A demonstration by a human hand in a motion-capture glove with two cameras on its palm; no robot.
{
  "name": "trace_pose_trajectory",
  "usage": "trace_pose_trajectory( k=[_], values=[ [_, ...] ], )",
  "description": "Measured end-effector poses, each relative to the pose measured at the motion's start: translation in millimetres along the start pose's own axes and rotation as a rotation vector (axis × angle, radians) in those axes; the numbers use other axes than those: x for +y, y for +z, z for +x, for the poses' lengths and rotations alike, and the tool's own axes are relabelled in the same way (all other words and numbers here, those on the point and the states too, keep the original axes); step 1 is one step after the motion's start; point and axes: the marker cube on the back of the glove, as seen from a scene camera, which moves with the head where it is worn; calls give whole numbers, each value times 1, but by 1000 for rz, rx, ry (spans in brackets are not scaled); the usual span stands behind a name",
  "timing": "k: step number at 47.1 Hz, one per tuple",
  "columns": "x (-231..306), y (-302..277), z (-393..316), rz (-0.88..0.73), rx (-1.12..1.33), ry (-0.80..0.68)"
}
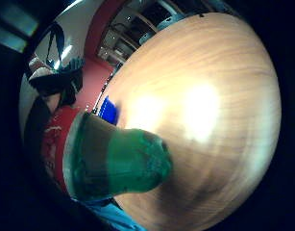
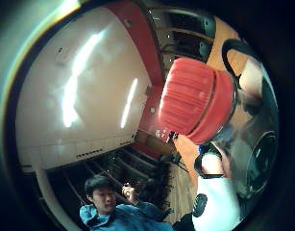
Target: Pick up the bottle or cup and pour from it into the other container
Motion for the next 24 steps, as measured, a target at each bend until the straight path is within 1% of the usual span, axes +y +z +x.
trace_pose_trajectory(
  k=[13,24],
  values=[
    [2,11,-1,69,35,20],
    [-14,26,-8,69,65,37]
  ],
)
